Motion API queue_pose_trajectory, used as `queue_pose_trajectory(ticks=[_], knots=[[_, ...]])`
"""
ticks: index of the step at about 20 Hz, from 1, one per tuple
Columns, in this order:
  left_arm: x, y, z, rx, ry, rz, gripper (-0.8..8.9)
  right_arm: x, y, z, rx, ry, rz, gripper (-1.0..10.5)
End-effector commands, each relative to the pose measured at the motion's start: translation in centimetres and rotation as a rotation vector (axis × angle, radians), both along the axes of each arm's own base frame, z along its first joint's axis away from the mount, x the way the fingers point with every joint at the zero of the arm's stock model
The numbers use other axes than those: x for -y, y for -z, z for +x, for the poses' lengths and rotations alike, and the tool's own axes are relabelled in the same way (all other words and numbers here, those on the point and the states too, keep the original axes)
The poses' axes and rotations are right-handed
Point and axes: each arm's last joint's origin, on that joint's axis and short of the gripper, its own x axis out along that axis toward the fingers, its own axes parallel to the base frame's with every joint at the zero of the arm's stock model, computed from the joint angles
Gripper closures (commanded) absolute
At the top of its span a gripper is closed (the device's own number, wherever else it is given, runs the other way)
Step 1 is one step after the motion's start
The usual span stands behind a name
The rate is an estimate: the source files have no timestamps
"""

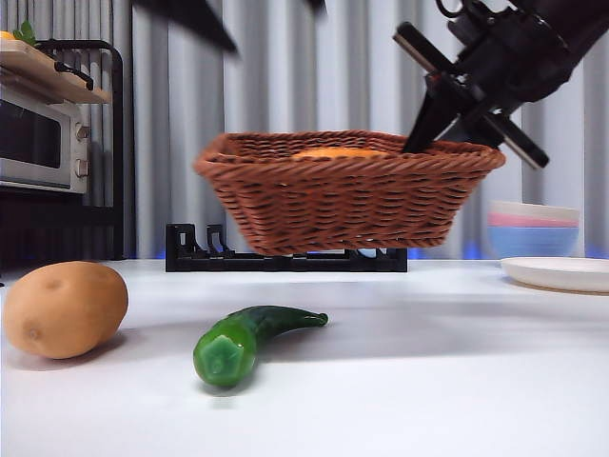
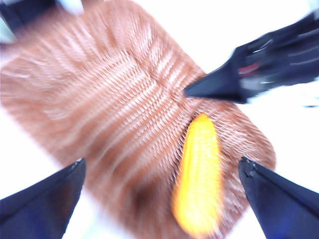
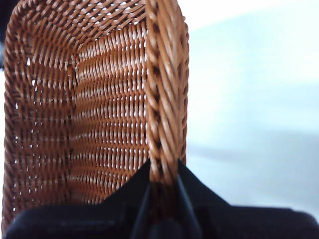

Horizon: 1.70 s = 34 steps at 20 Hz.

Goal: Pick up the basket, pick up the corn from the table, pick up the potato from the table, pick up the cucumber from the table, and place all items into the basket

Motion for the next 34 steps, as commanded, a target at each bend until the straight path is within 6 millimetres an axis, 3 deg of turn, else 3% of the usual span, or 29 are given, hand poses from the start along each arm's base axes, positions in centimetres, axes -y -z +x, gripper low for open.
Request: queue_pose_trajectory(ticks=[1, 3, 6, 10, 15, 17, 23, 29, 34], knots=[[-2.6, -1.7, -3.0, 0.016, -0.005, 0.026, 2.7, 0.9, -0.8, 0.4, 0.027, 0.007, 0.048, 9.6], [-4.6, -2.4, -5.2, -0.012, -0.007, 0.053, 2.71, 1.8, -0.9, 0.7, 0.024, 0.013, 0.067, 9.6], [-6.9, -1.8, -7.4, -0.102, -0.12, 0.173, 2.71, 3.0, -1.0, 1.1, 0.03, 0.047, 0.072, 9.6], [-7.4, 1.7, -7.7, -0.186, -0.247, 0.207, 2.7, 4.1, -1.0, 1.3, 0.034, 0.083, 0.072, 9.6], [-6.1, 8.7, -5.6, -0.247, -0.33, 0.205, 2.7, 4.8, -1.1, 1.5, 0.032, 0.089, 0.085, 9.6], [-5.8, 10.6, -4.2, -0.271, -0.37, 0.211, 2.7, 5.0, -1.1, 1.5, 0.032, 0.094, 0.085, 9.6], [-5.6, 13.9, 0.1, -0.389, -0.41, 0.19, 2.7, 5.0, -1.1, 1.5, 0.033, 0.094, 0.085, 9.6], [-4.8, 17.3, 2.2, -0.473, -0.397, 0.262, 2.71, 5.0, -1.1, 1.5, 0.033, 0.093, 0.084, 9.6], [-4.3, 19.1, 2.9, -0.533, -0.386, 0.29, 2.84, 5.0, -1.1, 1.5, 0.037, 0.09, 0.081, 9.6]])
